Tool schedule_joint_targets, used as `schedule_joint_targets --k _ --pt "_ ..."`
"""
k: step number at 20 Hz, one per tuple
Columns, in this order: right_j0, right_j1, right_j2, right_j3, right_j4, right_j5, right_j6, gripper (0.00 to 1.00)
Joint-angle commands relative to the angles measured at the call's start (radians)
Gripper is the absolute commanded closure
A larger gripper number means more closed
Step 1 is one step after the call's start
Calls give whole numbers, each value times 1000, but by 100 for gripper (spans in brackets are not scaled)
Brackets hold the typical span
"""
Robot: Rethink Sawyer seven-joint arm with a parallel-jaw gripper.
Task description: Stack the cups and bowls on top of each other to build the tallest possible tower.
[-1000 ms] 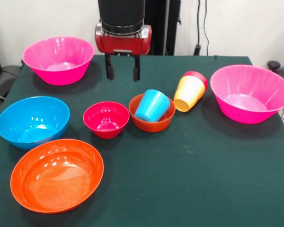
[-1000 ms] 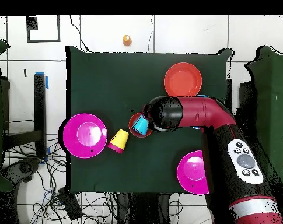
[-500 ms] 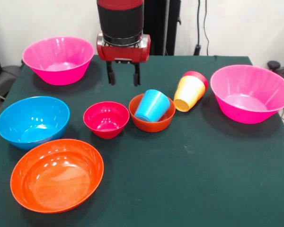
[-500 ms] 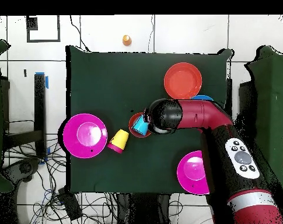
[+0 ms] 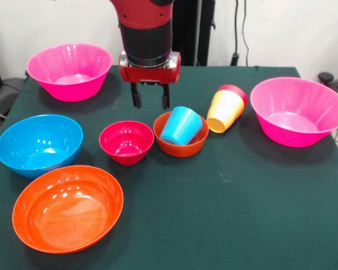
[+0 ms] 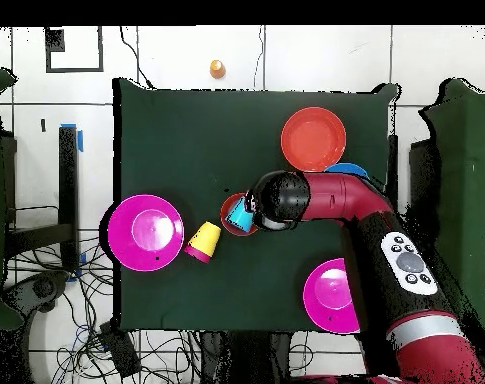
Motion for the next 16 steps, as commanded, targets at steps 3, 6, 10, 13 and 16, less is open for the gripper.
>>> schedule_joint_targets --k 3,6,10,13,16 --pt "-42 55 115 -98 -128 44 -360 0" --pt "-54 56 139 -106 -149 61 -389 0" --pt "-58 26 156 -98 -166 102 -401 0" --pt "-57 6 181 -98 -175 112 -418 0" --pt "-70 -23 208 -74 -186 112 -455 0"
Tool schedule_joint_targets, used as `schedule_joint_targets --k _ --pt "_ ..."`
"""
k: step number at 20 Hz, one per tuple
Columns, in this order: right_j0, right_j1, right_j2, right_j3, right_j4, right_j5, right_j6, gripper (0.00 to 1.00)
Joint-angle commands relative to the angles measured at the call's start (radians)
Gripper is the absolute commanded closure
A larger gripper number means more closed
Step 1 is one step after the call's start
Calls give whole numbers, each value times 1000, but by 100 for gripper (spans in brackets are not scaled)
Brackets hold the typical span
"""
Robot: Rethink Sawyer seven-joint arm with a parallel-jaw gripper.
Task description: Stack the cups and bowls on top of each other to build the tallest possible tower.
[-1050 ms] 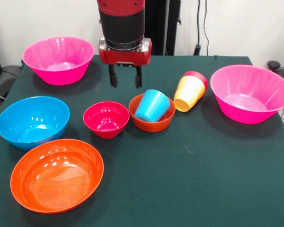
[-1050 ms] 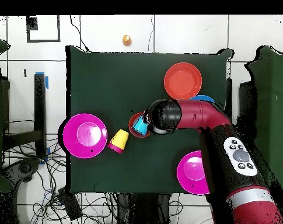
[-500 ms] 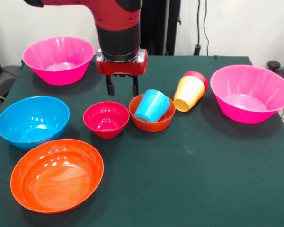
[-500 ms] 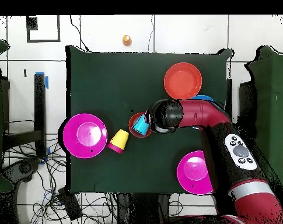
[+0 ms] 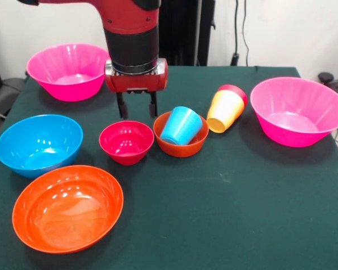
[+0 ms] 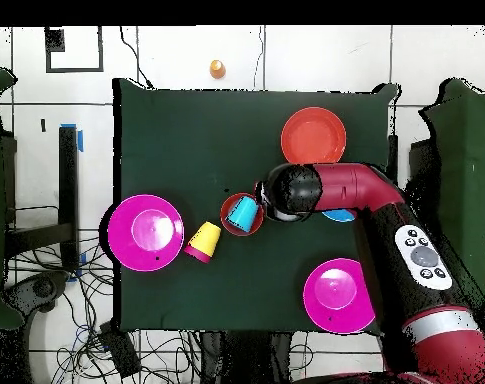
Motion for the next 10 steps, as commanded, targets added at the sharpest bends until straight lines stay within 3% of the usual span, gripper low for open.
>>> schedule_joint_targets --k 1,10 --pt "-7 -42 118 -12 -77 94 -407 0" --pt "-40 -77 189 39 -87 174 -516 0"
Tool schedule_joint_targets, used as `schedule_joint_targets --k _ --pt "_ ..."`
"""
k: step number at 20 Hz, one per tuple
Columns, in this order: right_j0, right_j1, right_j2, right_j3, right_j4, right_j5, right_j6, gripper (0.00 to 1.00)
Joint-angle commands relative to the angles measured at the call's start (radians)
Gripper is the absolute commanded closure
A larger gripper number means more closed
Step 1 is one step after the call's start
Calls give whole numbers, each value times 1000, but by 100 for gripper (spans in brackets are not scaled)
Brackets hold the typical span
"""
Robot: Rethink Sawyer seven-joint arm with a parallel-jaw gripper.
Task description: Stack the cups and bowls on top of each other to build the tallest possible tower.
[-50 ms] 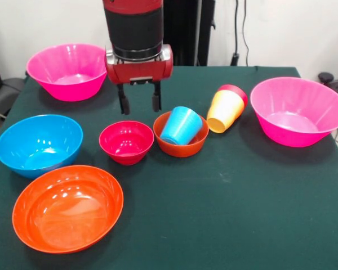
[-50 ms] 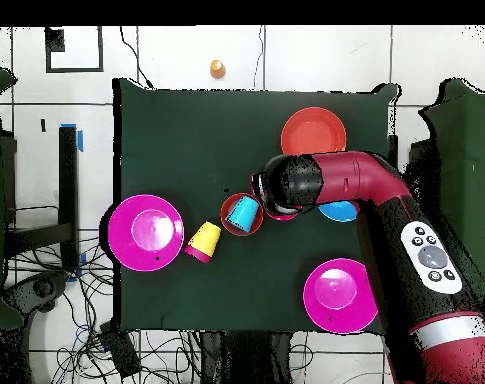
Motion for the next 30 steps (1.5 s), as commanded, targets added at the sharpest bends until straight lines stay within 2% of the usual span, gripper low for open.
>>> schedule_joint_targets --k 1,11,14,19,24,30 --pt "-10 -17 105 32 -71 154 -442 0" --pt "-14 3 116 27 -93 176 -501 0" --pt "-7 17 103 21 -104 168 -487 0" --pt "7 104 67 -9 -141 59 -403 0" --pt "19 170 54 -55 -171 43 -377 0" --pt "18 203 44 -75 -200 51 -349 0"
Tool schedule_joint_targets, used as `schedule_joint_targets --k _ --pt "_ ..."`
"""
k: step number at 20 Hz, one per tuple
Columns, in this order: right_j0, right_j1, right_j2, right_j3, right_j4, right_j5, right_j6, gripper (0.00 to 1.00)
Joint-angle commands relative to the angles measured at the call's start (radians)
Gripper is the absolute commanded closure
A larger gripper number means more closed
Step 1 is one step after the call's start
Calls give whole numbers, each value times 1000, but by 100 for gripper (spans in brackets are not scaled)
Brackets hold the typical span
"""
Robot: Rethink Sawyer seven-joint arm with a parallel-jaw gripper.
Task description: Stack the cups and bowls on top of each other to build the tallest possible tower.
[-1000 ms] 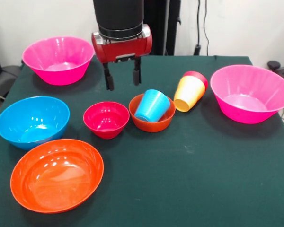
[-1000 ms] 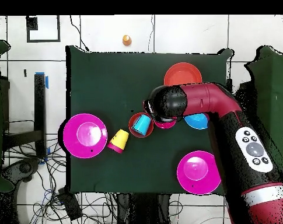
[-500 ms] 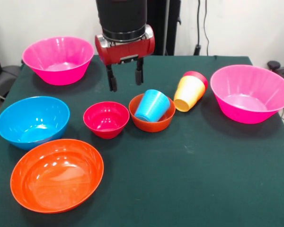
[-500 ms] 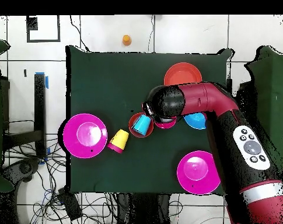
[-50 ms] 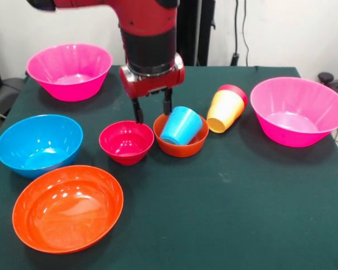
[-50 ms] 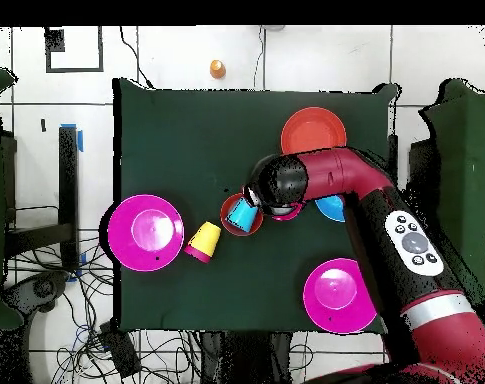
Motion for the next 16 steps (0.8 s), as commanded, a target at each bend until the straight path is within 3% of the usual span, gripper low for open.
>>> schedule_joint_targets --k 1,9,16 --pt "33 103 -27 -65 -104 -22 -176 0" --pt "49 37 -86 -63 -124 39 -96 0" --pt "71 96 -106 -118 -131 26 -80 0"
